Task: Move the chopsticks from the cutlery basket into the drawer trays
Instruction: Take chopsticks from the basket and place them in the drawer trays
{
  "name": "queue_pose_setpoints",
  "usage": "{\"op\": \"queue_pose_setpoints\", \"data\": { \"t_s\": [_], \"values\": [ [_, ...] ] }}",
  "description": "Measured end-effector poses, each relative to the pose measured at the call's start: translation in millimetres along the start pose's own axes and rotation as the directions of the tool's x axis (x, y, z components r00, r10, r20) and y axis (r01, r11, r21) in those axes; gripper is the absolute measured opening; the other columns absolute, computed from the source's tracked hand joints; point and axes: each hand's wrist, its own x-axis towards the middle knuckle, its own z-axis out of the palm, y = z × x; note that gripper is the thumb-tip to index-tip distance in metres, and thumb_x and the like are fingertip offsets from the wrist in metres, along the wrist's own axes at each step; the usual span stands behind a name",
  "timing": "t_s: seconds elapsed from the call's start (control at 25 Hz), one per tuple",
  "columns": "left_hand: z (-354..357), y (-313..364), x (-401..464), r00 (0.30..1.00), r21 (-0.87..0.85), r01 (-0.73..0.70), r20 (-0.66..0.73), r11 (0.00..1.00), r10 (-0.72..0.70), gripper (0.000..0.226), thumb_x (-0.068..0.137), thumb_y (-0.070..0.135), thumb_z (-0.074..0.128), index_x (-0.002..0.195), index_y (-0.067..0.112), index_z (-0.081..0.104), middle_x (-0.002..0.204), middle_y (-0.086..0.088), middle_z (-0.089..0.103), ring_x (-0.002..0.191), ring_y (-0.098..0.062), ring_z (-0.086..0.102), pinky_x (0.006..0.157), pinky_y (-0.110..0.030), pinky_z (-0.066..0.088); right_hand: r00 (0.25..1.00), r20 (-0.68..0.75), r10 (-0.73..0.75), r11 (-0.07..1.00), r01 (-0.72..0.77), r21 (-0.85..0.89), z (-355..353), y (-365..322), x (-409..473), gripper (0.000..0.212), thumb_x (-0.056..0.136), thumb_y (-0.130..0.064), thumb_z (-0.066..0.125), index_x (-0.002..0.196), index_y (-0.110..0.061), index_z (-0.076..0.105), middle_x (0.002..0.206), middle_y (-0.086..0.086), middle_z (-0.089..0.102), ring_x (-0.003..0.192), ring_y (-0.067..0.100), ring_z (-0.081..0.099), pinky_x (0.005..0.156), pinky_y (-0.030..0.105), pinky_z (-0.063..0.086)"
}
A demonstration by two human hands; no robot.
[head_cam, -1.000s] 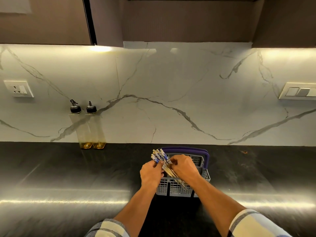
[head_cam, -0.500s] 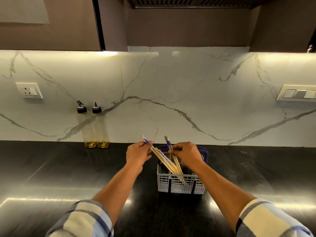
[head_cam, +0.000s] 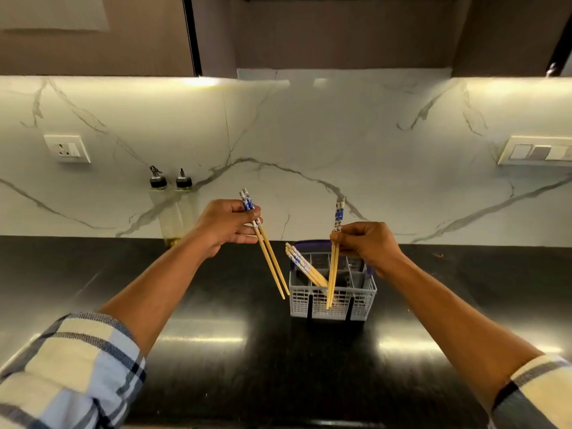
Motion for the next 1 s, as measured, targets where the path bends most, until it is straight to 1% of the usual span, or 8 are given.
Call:
{"op": "queue_pose_setpoints", "data": {
  "t_s": [0.12,0.28,0.52,0.6,0.72,0.8,0.92,1.0],
  "values": [
    [4,-18,-12,0.996,0.043,0.036,0.082,0.998,-0.039,0.025,0.088,0.012,0.070,0.110,0.001,0.067,0.101,-0.020,0.074,0.085,-0.030,0.076,0.071,-0.040,0.063,0.997,0.039,0.073,0.997,-0.074,0.007,1,26,-23,0.013,0.080,-0.013,0.079,0.090,-0.005,0.076,0.084,0.014,0.077,0.083,0.030,0.076,0.084,0.041,0.060],
    [16,-49,-31,0.984,0.077,0.063,0.162,0.995,-0.074,0.017,0.089,0.012,0.068,0.105,0.005,0.069,0.102,-0.021,0.074,0.085,-0.029,0.076,0.073,-0.040,0.063,0.986,0.067,0.154,0.988,-0.155,0.009,7,63,-53,0.015,0.080,-0.013,0.079,0.091,-0.003,0.076,0.084,0.014,0.077,0.081,0.027,0.076,0.080,0.037,0.061],
    [45,-113,-89,0.932,0.187,0.119,0.317,0.975,-0.174,0.017,0.092,0.008,0.064,0.107,0.002,0.069,0.096,-0.017,0.075,0.085,-0.028,0.075,0.074,-0.036,0.063,0.948,0.153,0.281,0.958,-0.286,0.011,18,115,-106,0.014,0.081,-0.011,0.078,0.091,-0.002,0.076,0.086,0.016,0.077,0.081,0.025,0.075,0.079,0.034,0.061],
    [49,-157,-117,0.919,0.175,0.182,0.319,0.967,-0.231,0.015,0.092,0.005,0.064,0.105,0.004,0.069,0.098,-0.019,0.074,0.087,-0.030,0.074,0.076,-0.036,0.063,0.924,0.152,0.351,0.935,-0.355,0.002,28,140,-134,0.013,0.082,-0.010,0.077,0.092,-0.002,0.076,0.086,0.016,0.077,0.083,0.026,0.076,0.078,0.034,0.061],
    [48,-227,-158,0.875,0.108,0.360,0.305,0.927,-0.376,0.014,0.092,0.002,0.063,0.104,0.005,0.069,0.096,-0.019,0.074,0.086,-0.028,0.074,0.077,-0.037,0.062,0.882,0.155,0.445,0.893,-0.451,-0.002,42,182,-185,0.011,0.083,-0.010,0.076,0.091,-0.004,0.075,0.082,0.014,0.077,0.080,0.025,0.076,0.074,0.029,0.061],
    [45,-262,-177,0.854,0.145,0.393,0.308,0.908,-0.419,0.015,0.091,0.002,0.063,0.105,0.004,0.070,0.090,-0.015,0.076,0.083,-0.025,0.075,0.074,-0.034,0.063,0.861,0.164,0.482,0.875,-0.484,-0.027,50,207,-214,0.010,0.085,-0.010,0.074,0.093,-0.005,0.075,0.084,0.010,0.078,0.080,0.022,0.076,0.074,0.026,0.061],
    [47,-294,-193,0.819,0.214,0.428,0.320,0.878,-0.477,0.015,0.092,0.005,0.064,0.105,0.007,0.071,0.094,-0.014,0.076,0.088,-0.026,0.075,0.077,-0.035,0.062,0.818,0.149,0.555,0.832,-0.550,-0.077,60,238,-242,0.009,0.085,-0.012,0.074,0.093,-0.009,0.077,0.087,0.004,0.079,0.081,0.017,0.076,0.082,0.033,0.061],
    [51,-310,-198,0.795,0.261,0.454,0.313,0.852,-0.520,0.017,0.092,0.007,0.064,0.108,0.007,0.070,0.096,-0.012,0.076,0.089,-0.023,0.075,0.079,-0.034,0.062,0.786,0.122,0.607,0.795,-0.600,-0.090,66,255,-253,0.008,0.084,-0.014,0.075,0.092,-0.012,0.077,0.088,0.002,0.079,0.080,0.016,0.076,0.083,0.035,0.061]
  ]
}}
